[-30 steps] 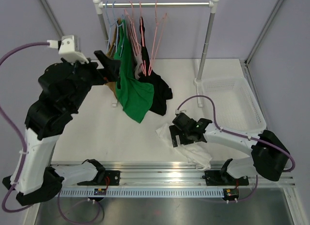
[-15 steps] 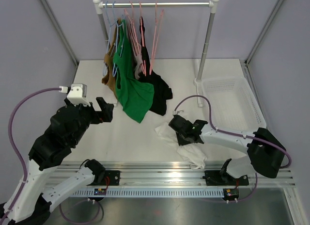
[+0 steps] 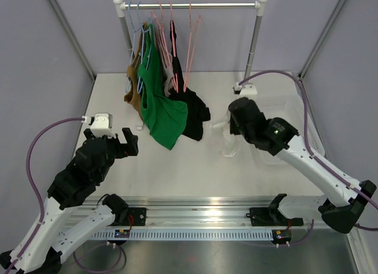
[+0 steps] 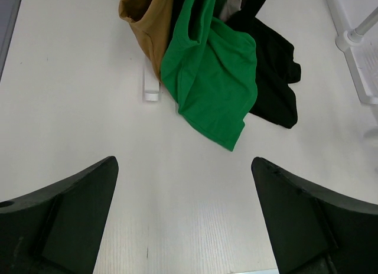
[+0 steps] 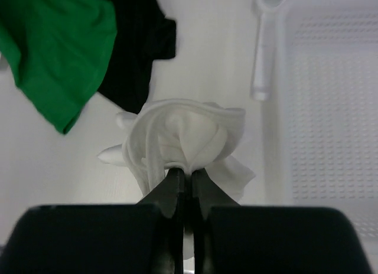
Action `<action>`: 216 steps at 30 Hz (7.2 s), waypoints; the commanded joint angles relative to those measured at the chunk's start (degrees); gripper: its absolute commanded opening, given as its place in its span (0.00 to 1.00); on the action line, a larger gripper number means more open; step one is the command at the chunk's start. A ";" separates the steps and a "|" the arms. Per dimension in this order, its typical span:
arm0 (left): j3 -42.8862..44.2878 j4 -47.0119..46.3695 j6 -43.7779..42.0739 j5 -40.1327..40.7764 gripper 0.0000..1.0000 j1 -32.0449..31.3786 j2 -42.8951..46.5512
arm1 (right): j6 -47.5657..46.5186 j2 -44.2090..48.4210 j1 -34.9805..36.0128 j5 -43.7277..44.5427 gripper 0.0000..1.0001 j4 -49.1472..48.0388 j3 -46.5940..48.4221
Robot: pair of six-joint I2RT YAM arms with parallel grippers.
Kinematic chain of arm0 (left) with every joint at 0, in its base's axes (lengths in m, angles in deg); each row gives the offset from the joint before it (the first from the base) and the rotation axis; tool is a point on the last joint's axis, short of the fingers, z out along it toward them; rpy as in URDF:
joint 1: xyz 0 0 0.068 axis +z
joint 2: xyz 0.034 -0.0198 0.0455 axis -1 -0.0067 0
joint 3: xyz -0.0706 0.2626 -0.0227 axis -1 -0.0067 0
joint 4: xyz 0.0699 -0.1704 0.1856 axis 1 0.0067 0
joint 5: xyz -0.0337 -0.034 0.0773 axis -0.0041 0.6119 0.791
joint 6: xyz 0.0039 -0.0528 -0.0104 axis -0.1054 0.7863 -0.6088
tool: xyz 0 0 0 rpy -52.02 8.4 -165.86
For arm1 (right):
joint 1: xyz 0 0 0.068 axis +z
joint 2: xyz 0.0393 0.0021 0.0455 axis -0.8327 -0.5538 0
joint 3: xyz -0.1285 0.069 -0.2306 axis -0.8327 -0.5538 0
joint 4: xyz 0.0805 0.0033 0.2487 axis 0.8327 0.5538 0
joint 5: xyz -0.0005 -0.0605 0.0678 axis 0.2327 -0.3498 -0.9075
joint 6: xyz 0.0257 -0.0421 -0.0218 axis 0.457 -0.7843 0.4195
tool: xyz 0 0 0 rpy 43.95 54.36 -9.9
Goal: Remove the tank top from the hanger
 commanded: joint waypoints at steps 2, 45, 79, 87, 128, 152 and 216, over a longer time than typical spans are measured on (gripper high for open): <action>-0.20 -3.83 -0.40 2.86 0.99 1.13 -0.15 | -7.32 -1.10 -12.89 4.11 0.00 3.01 9.97; 45.83 4.69 0.22 -17.09 0.99 10.81 -28.52 | 2.42 10.83 -42.91 -40.00 1.00 -15.96 -5.99; 74.85 -23.70 -8.83 -8.92 0.50 6.41 -75.82 | 6.11 33.88 -42.91 -67.00 0.86 -14.04 -21.47; 75.74 -24.22 -10.85 -4.71 0.47 6.41 -80.14 | 6.20 33.88 -42.91 -68.06 0.84 -14.74 -21.12; 79.43 -22.38 -12.79 -8.48 0.16 8.34 -84.01 | 6.64 30.98 -42.82 -69.55 0.76 -16.85 -20.68; 73.29 -19.74 -1.90 -14.19 0.00 7.47 -68.98 | 6.47 32.20 -42.82 -69.82 0.76 -16.15 -19.72; -18.92 -20.18 26.76 -54.10 0.00 1.14 11.80 | -3.38 1.62 9.65 -14.45 0.41 -30.30 -19.45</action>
